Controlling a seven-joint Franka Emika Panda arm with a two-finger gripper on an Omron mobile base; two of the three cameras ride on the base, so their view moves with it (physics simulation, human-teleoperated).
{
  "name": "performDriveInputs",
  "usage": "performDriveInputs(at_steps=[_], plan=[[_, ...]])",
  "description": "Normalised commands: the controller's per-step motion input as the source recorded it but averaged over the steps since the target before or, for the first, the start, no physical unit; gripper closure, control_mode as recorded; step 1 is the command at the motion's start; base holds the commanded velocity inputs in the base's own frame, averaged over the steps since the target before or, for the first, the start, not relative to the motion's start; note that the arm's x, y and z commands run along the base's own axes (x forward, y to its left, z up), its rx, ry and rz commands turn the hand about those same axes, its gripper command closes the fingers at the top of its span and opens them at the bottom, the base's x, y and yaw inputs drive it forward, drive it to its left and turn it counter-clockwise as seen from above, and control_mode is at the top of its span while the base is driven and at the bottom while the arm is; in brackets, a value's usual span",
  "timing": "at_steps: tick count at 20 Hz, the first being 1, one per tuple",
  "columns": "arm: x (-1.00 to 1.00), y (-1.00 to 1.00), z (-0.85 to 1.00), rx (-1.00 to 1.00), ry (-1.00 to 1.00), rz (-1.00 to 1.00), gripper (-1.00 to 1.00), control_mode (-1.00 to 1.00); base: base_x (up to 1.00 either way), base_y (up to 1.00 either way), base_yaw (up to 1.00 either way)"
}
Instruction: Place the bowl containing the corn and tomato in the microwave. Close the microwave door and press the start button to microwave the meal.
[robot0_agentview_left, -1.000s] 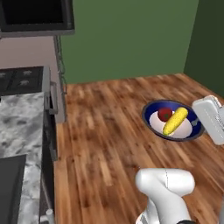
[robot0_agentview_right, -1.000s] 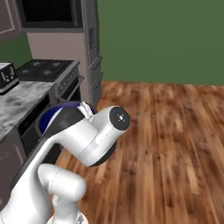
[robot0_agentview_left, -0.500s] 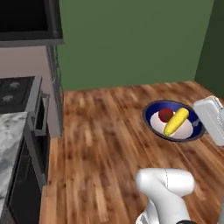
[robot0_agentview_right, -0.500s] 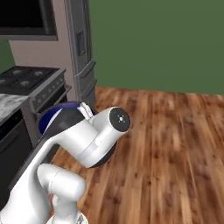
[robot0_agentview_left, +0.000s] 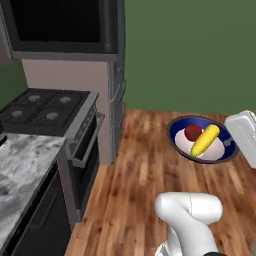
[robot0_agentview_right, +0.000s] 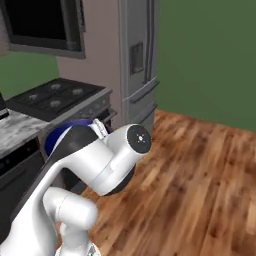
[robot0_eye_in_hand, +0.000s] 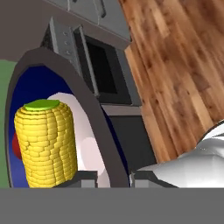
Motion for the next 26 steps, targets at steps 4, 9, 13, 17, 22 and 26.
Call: performDriveInputs(at_steps=[4,9,13,17,22,26], plan=[[0.0,0.0,0.0,0.0,0.0,0.0,1.0,1.0,1.0,-0.27,0.61],[0.0,0.0,0.0,0.0,0.0,0.0,1.0,1.0,0.79,-0.64,0.51],[0.0,0.0,0.0,0.0,0.0,0.0,1.0,1.0,0.71,-0.71,0.49],[0.0,0.0,0.0,0.0,0.0,0.0,1.0,1.0,0.7,-0.7,0.5],[0.0,0.0,0.0,0.0,0.0,0.0,1.0,1.0,0.65,-0.67,0.5],[0.0,0.0,0.0,0.0,0.0,0.0,1.0,1.0,0.57,-0.56,0.52]])
